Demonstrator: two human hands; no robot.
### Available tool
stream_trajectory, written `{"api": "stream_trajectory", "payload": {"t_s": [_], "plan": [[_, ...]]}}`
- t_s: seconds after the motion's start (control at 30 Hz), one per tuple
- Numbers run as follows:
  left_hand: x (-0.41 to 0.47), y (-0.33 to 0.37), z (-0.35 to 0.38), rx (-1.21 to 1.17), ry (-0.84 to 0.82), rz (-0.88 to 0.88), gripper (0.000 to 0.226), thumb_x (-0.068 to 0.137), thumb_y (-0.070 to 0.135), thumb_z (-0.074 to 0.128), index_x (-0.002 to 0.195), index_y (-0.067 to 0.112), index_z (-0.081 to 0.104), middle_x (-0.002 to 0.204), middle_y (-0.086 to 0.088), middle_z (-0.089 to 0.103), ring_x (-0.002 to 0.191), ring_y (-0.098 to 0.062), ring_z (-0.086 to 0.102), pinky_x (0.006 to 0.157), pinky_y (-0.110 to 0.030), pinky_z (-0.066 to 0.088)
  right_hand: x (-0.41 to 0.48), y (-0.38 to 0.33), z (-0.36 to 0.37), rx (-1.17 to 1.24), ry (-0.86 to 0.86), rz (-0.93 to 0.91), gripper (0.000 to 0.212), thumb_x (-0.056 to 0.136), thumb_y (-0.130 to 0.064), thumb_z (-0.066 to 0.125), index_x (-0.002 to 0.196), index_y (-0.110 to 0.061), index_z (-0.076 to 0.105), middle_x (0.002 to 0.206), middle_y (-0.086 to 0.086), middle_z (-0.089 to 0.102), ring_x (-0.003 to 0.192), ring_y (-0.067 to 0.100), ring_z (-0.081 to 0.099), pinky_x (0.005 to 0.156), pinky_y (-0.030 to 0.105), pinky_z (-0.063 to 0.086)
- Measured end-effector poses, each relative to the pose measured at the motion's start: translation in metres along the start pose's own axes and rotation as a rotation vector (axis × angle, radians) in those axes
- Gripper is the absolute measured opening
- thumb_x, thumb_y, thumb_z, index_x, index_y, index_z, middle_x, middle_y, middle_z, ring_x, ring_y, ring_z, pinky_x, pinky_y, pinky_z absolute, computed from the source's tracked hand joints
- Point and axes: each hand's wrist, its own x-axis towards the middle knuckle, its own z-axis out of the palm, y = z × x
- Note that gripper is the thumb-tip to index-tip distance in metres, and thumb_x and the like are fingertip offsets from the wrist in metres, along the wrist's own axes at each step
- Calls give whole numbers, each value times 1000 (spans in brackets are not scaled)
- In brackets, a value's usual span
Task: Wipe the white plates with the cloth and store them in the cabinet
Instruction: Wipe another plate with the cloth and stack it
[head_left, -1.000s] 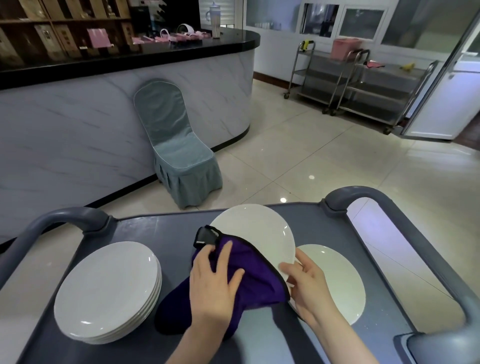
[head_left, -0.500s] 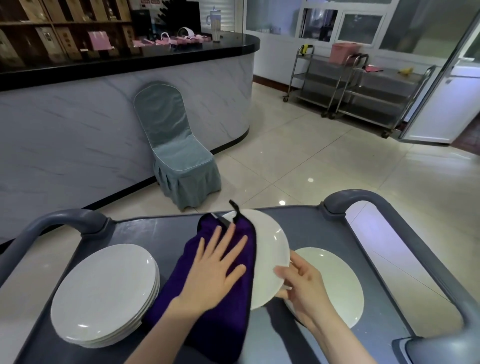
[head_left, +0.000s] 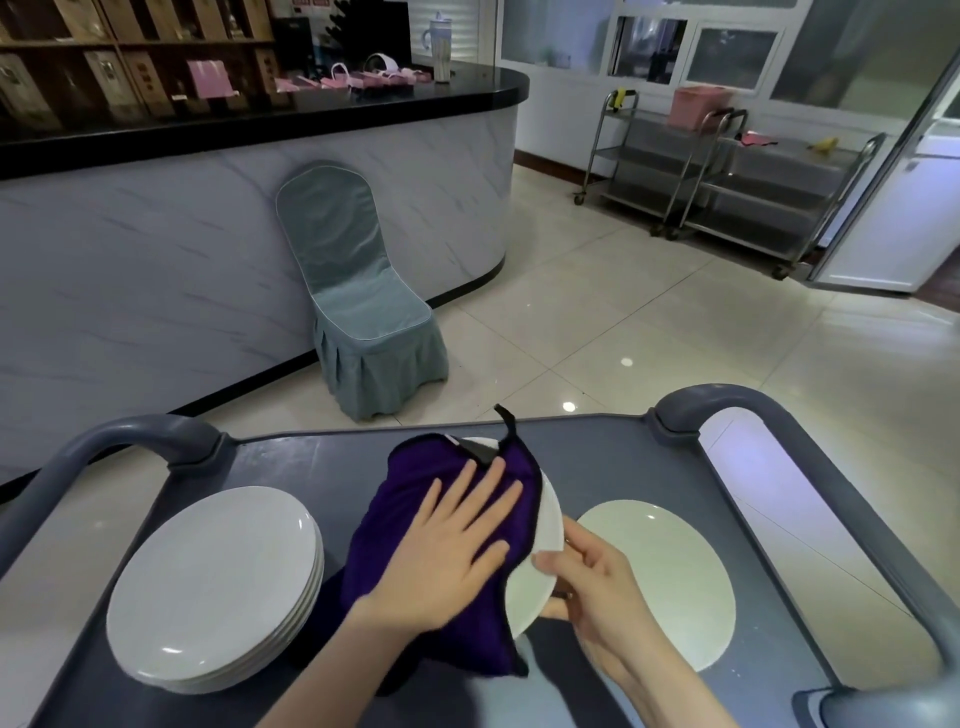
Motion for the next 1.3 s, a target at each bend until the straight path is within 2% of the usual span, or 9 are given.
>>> {"api": "stream_trajectory", "payload": {"t_s": [0.17, 0.3, 0.37, 0.47, 0.63, 0.87, 1.03, 1.17, 1.3], "plan": [[-15, -20, 10, 0, -81, -194, 61, 93, 55, 5, 150, 45, -16, 157, 18, -29, 146, -11, -26, 121, -41, -13, 3, -26, -9, 42, 78, -71, 41, 89, 15, 51, 116, -10, 69, 96, 10, 76, 69, 18, 70, 52, 29, 55], [-40, 6, 29, 43, -168, -126, 62, 91, 36, 35, 153, 30, 27, 162, 2, 19, 145, -24, 30, 114, -51, 12, 5, -28, -16, 43, 107, -76, 40, 89, 14, 51, 116, -9, 69, 95, 10, 76, 71, 19, 70, 54, 30, 56], [-37, 27, 33, 19, -140, -95, 65, 86, 34, 43, 150, 27, 33, 157, -1, 33, 139, -25, 42, 112, -54, 25, 5, -18, -11, 61, 98, -47, 40, 89, 15, 50, 114, -9, 70, 95, 14, 75, 71, 21, 70, 55, 31, 57], [-22, 39, 30, 0, -68, -48, 72, 89, 36, 40, 156, 29, 14, 163, 1, 20, 147, -25, 26, 113, -52, 20, 1, -3, -1, 29, 31, 7, 41, 90, 13, 49, 118, -9, 70, 100, 19, 74, 74, 22, 67, 60, 34, 57], [2, 10, 2, -1, 12, -99, 60, 96, 49, 6, 146, 43, -25, 157, 18, -31, 145, -9, -30, 119, -40, -17, -4, -4, 4, 21, -43, 26, 44, 89, 13, 50, 120, -12, 70, 109, 18, 73, 85, 28, 70, 67, 40, 58], [-12, -8, 3, 38, -53, -149, 62, 95, 51, 10, 152, 41, -13, 159, 16, -25, 148, -11, -22, 119, -38, -16, 1, -33, -8, 72, 57, -70, 40, 88, 14, 52, 118, -7, 68, 100, 15, 75, 74, 22, 70, 55, 32, 56], [-33, 35, 27, 51, -47, -88, 68, 80, 33, 46, 148, 26, 37, 155, -3, 37, 139, -26, 41, 109, -54, 25, 1, -31, -8, 96, 87, -88, 42, 89, 15, 49, 118, -9, 69, 100, 18, 75, 76, 25, 70, 58, 33, 58], [-16, 41, 26, 47, 35, -29, 80, 82, 34, 44, 156, 25, 13, 162, -2, 19, 143, -27, 29, 109, -50, 24, -2, -22, -1, 66, 20, -51, 39, 91, 11, 52, 118, -12, 70, 107, 19, 74, 83, 24, 70, 59, 33, 58], [2, 30, 5, 29, 101, 3, 66, 99, 39, 31, 157, 29, 1, 165, 6, -5, 152, -22, -2, 117, -46, 2, -4, -22, -1, 17, -69, -33, 41, 93, 10, 50, 122, -12, 69, 111, 19, 72, 82, 21, 68, 61, 35, 58]]}}
